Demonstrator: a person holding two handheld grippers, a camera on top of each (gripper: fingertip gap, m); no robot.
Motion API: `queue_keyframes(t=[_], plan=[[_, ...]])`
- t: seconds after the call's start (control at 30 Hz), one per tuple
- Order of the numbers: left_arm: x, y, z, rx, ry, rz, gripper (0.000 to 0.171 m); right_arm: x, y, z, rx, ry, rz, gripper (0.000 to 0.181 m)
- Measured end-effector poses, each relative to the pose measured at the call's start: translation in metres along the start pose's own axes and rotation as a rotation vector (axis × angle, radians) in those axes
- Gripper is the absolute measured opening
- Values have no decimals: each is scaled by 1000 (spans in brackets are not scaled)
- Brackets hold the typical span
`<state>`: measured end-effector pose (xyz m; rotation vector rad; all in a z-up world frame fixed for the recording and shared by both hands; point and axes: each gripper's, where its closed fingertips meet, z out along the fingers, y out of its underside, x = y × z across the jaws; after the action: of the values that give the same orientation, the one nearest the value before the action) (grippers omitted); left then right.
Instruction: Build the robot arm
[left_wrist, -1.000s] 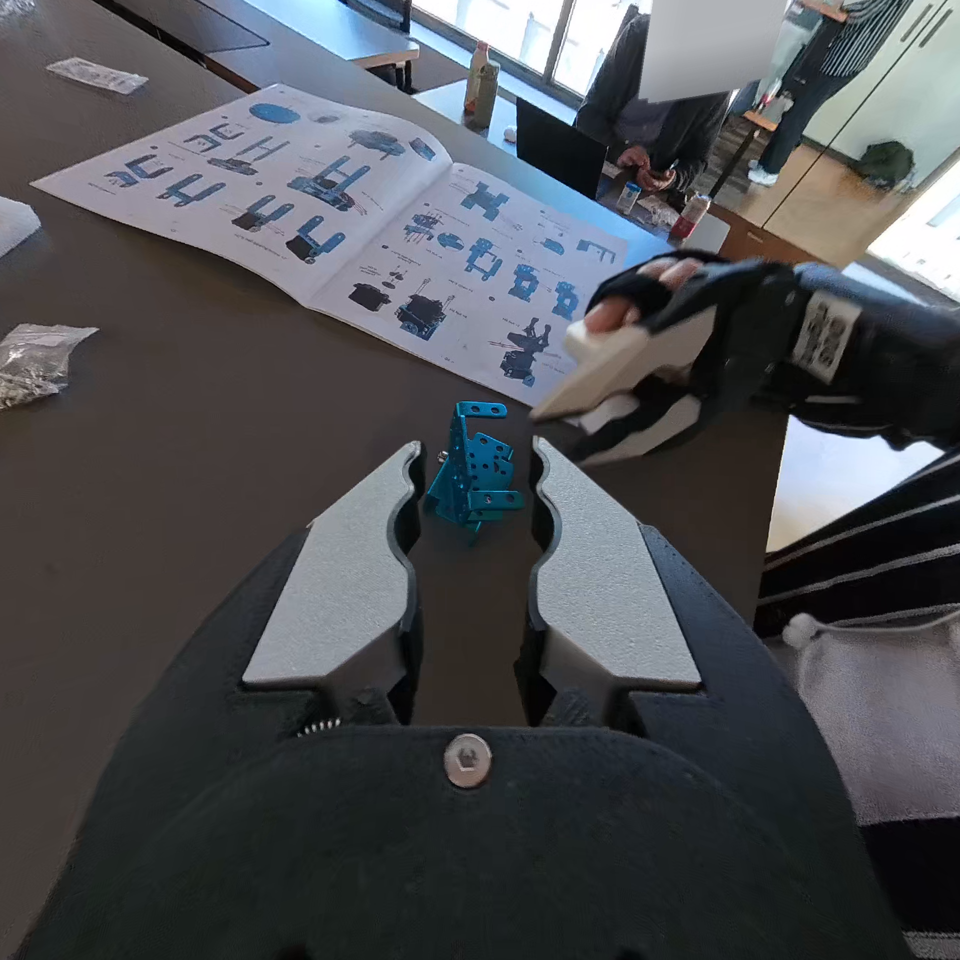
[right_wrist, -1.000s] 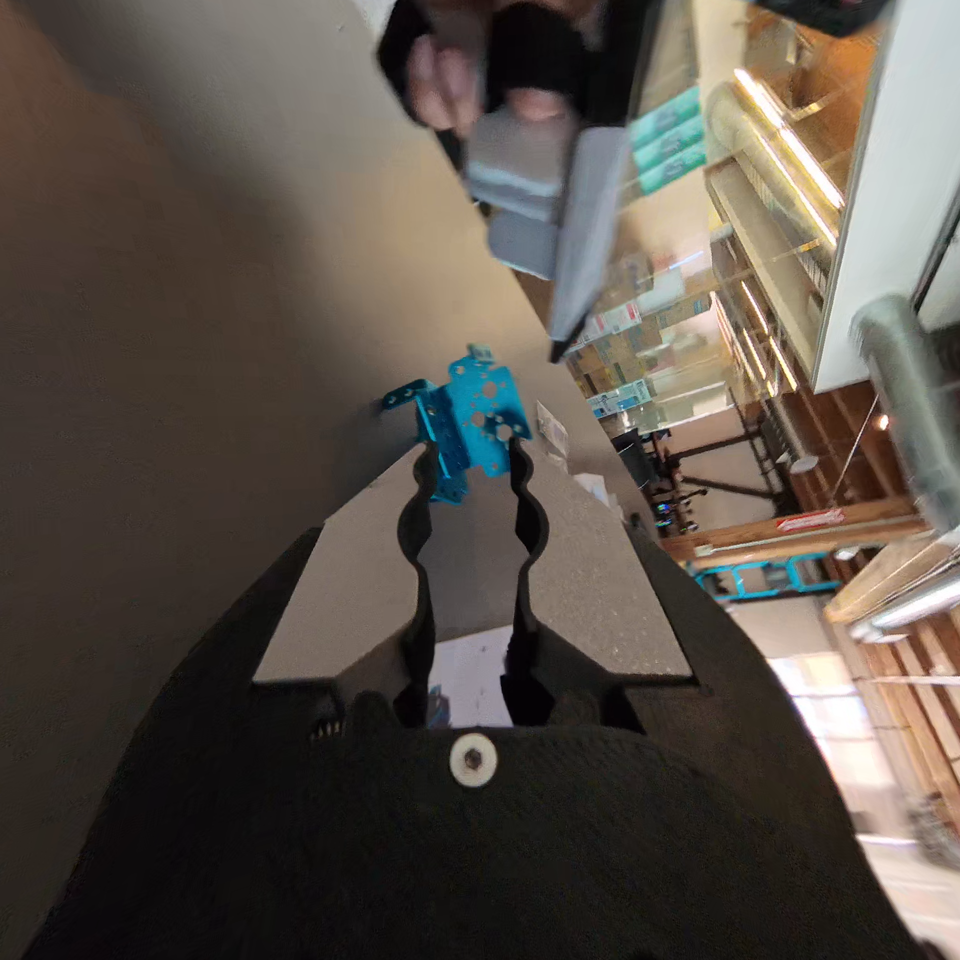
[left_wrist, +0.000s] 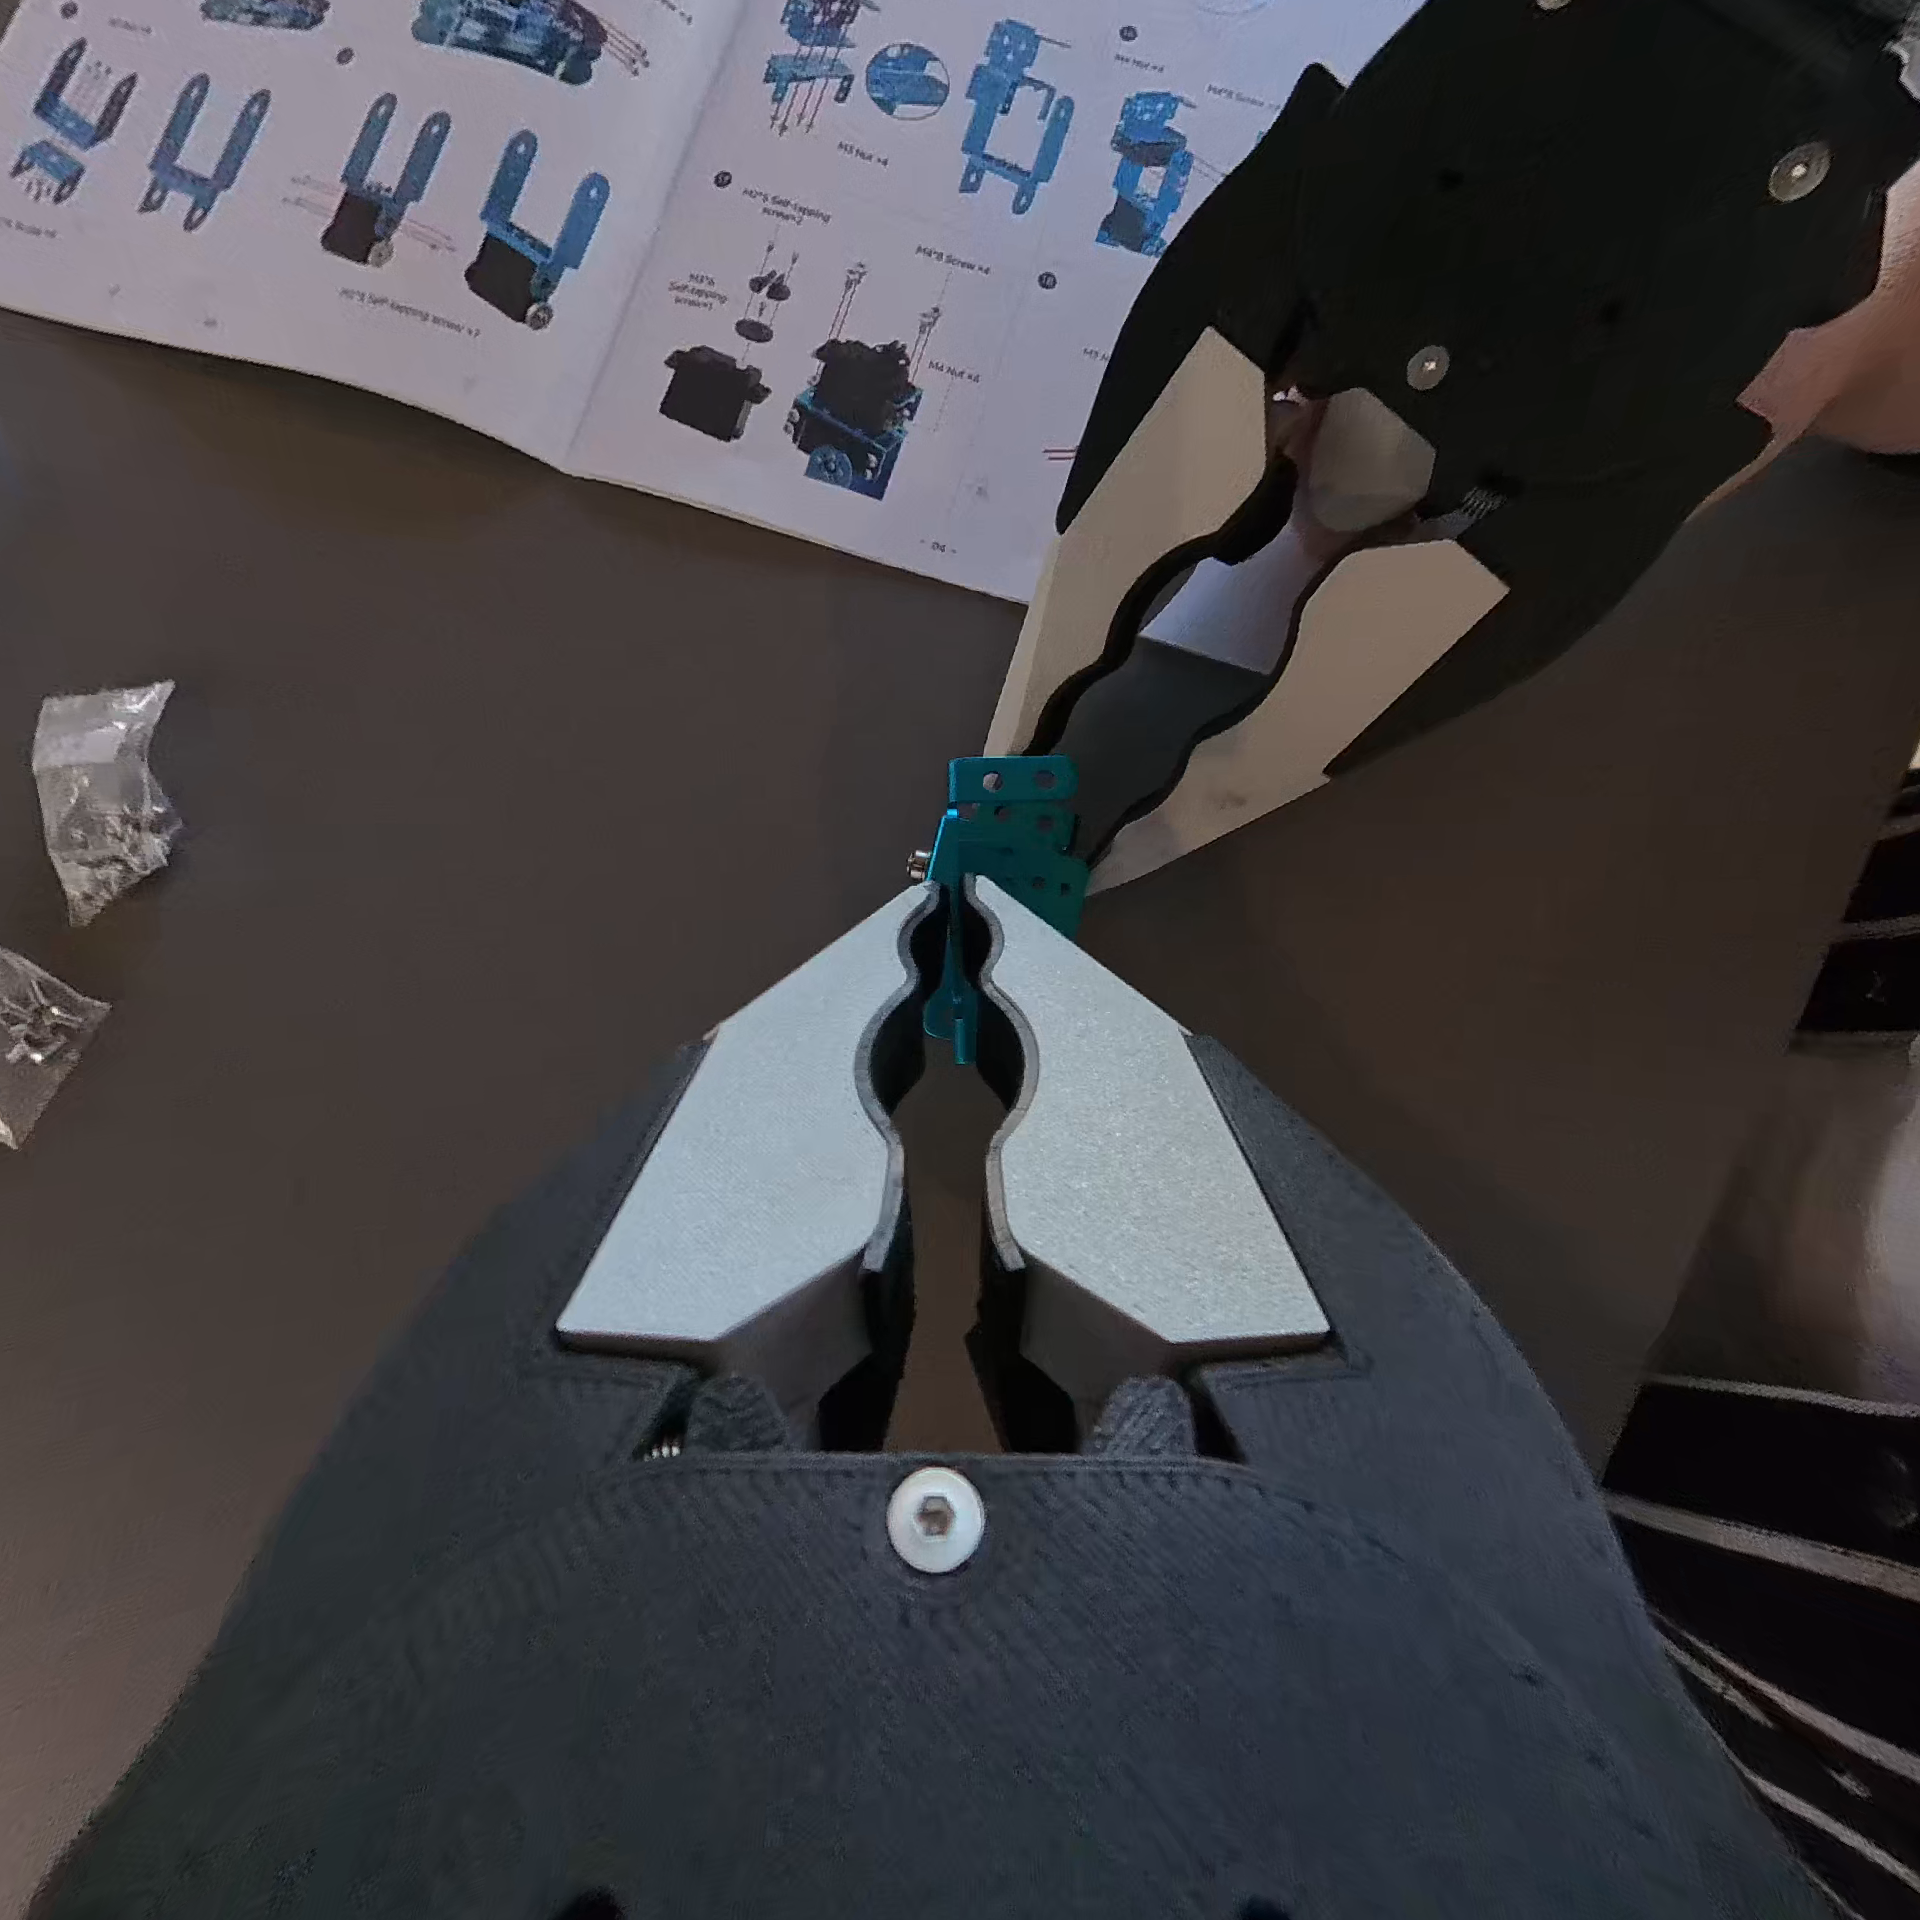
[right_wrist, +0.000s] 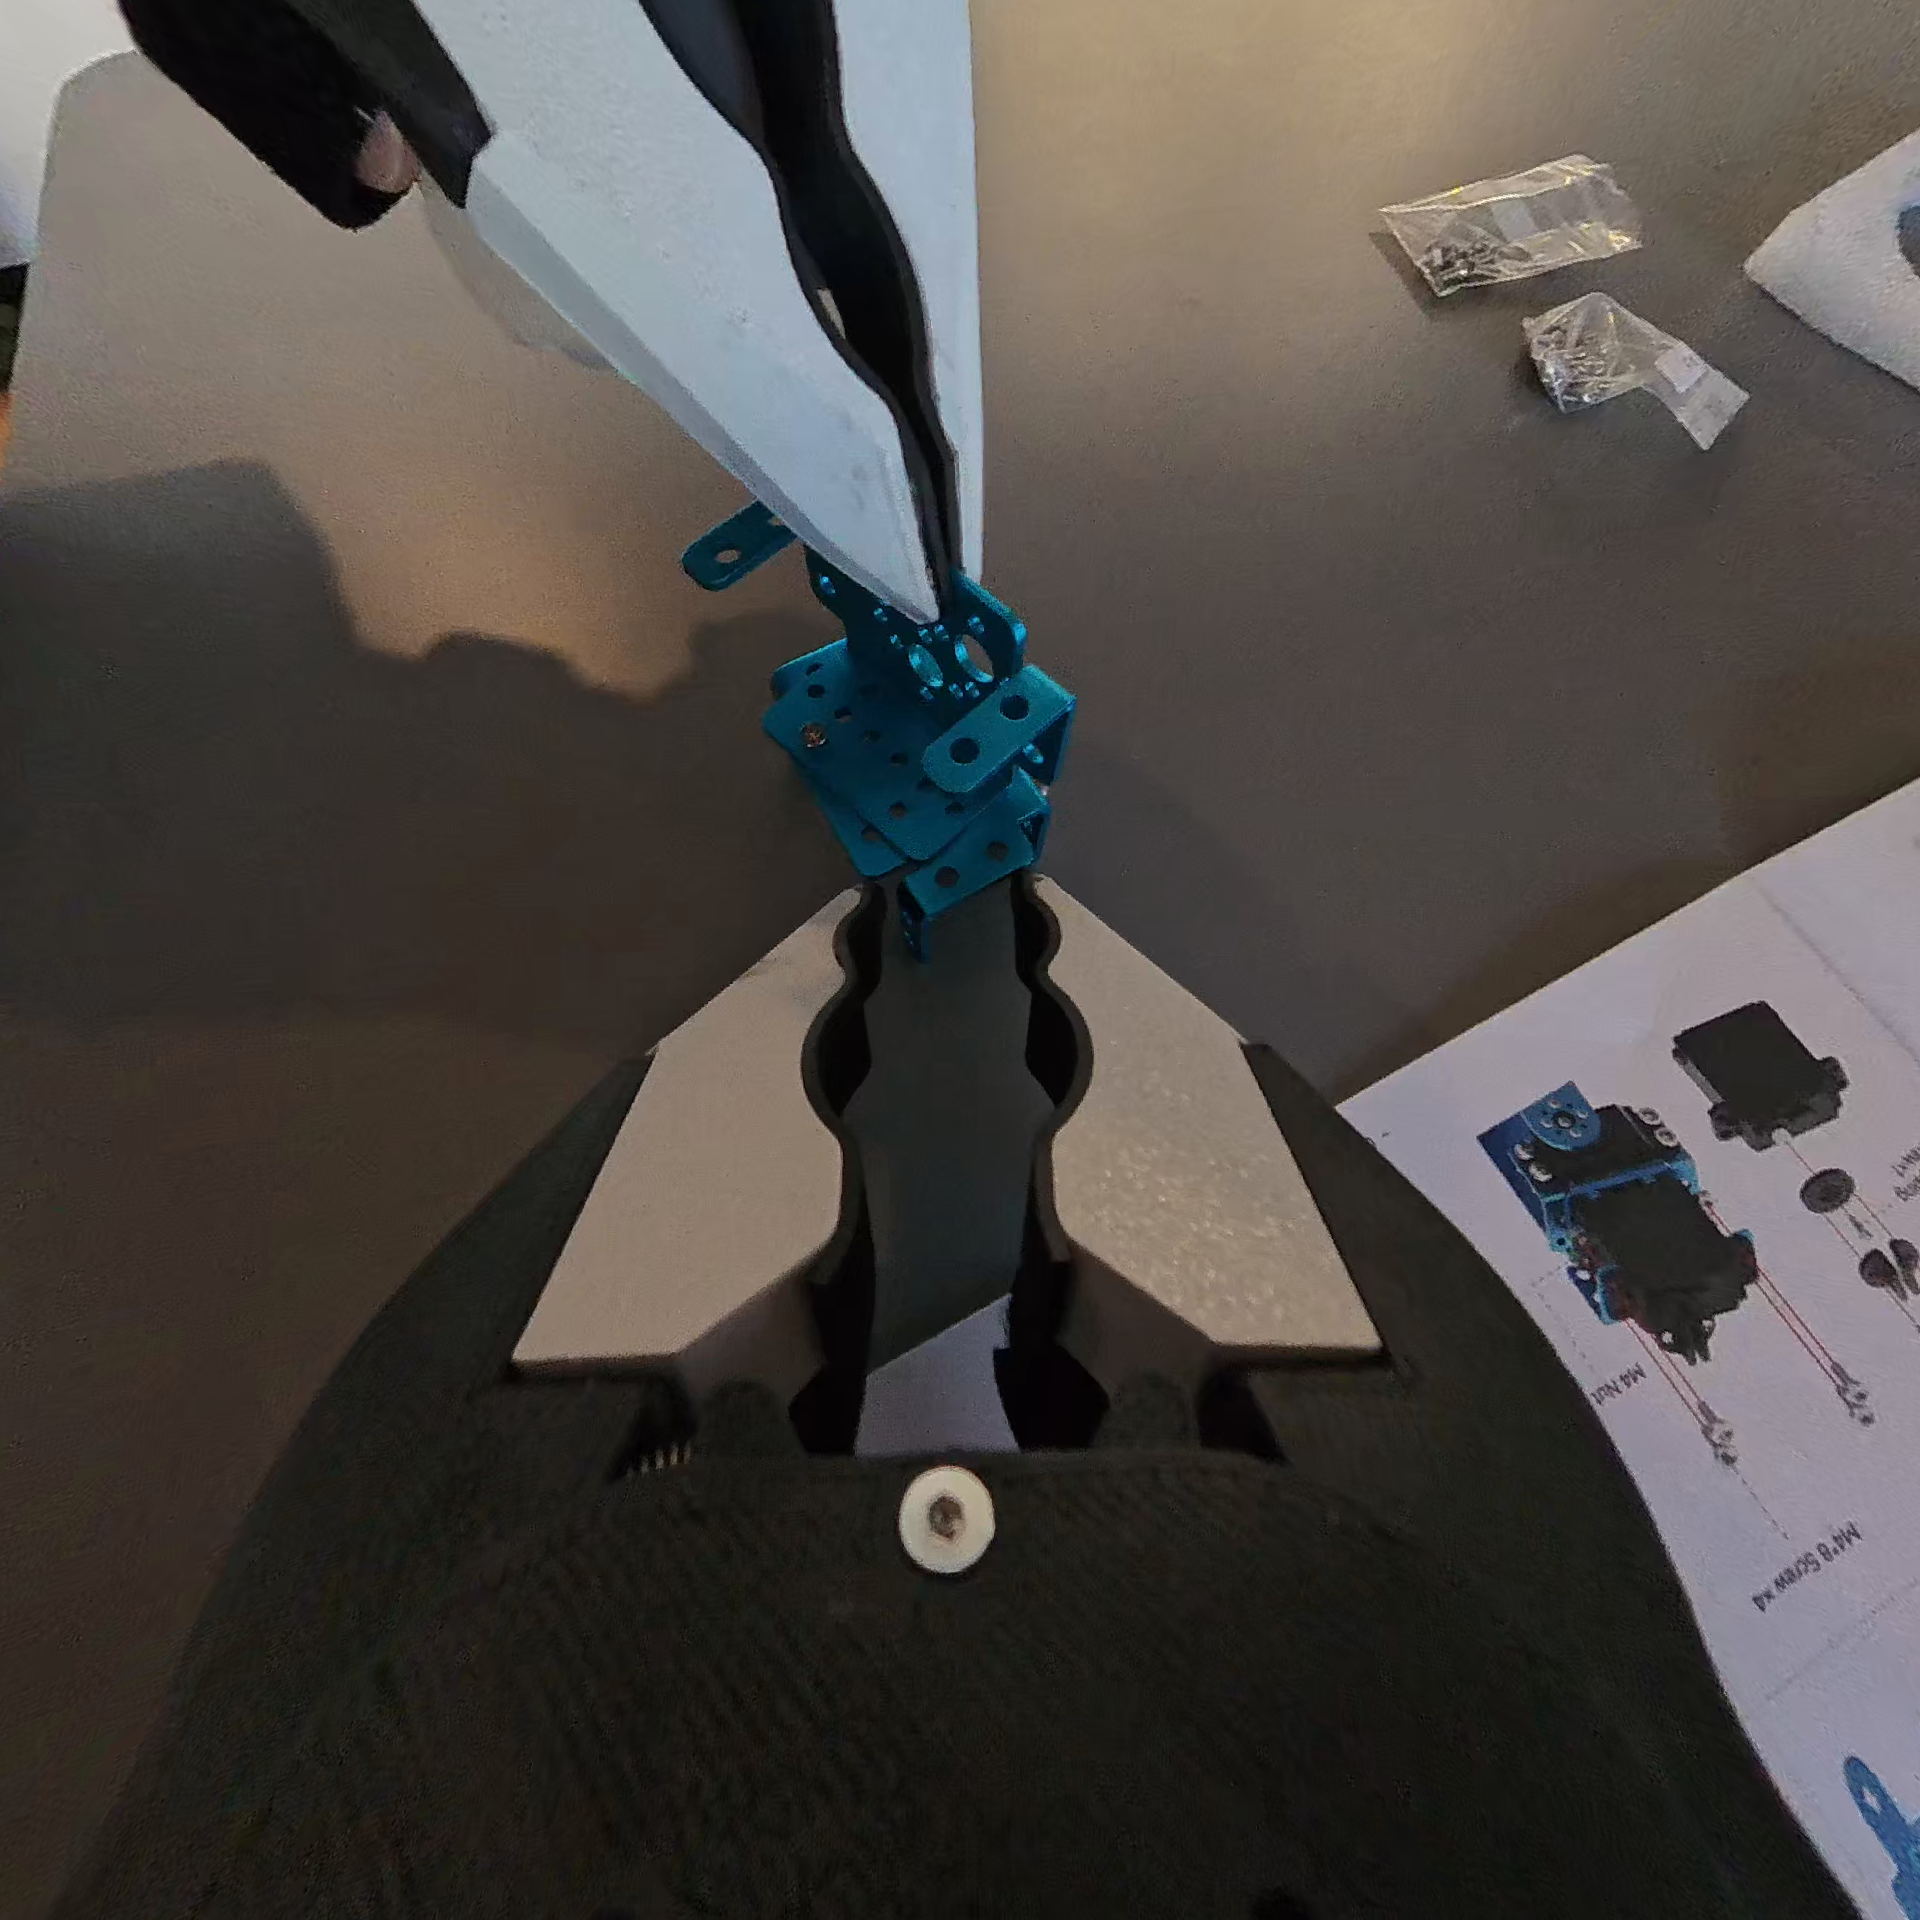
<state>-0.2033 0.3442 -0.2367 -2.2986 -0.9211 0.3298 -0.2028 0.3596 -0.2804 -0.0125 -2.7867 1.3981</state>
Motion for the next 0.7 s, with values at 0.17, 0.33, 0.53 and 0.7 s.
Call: queue_keyframes(t=[0.17, 0.33, 0.53, 0.7], plan=[[3, -3, 3, 7, 44, 114, 0, 1, 0, 0, 3, -4, 15, 25], [5, -4, 3, 6, 92, 193, 0, 1, 0, 0, 2, -8, 20, 25], [5, -5, 4, 2, 125, 213, 0, 2, 0, 0, 1, -9, 24, 25], [4, -6, 5, 9, 125, 235, 0, 3, 0, 0, 1, -9, 34, 26]])
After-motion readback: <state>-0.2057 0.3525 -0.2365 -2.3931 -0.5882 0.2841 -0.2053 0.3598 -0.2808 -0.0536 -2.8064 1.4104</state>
